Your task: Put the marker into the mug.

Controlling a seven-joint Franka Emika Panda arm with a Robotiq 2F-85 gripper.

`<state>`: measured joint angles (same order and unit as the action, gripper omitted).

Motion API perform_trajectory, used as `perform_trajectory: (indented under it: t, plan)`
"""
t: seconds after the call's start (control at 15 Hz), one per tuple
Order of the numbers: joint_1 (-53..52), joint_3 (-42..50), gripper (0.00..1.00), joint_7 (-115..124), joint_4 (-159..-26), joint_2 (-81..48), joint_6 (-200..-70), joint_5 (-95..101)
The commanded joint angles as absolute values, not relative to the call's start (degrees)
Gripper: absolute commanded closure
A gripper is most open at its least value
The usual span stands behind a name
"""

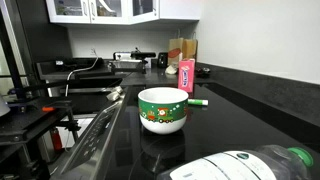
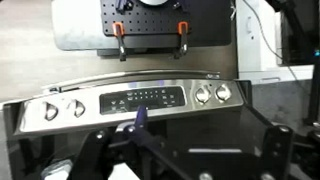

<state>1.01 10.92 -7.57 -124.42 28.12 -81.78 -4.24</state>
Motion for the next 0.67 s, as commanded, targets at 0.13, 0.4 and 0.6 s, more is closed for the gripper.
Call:
perform_trajectory:
  t: [0.13,0.4,0.6]
  plan:
    - [2.6,9.7,0.0,-8.2,-124.2,27.9,-81.6,-4.7]
    - [3.0,9.5,0.0,-5.7,-124.6,27.4,-83.6,-5.8]
    - [4.1,7.9,0.0,1.8,-125.3,24.8,-91.6,-9.5]
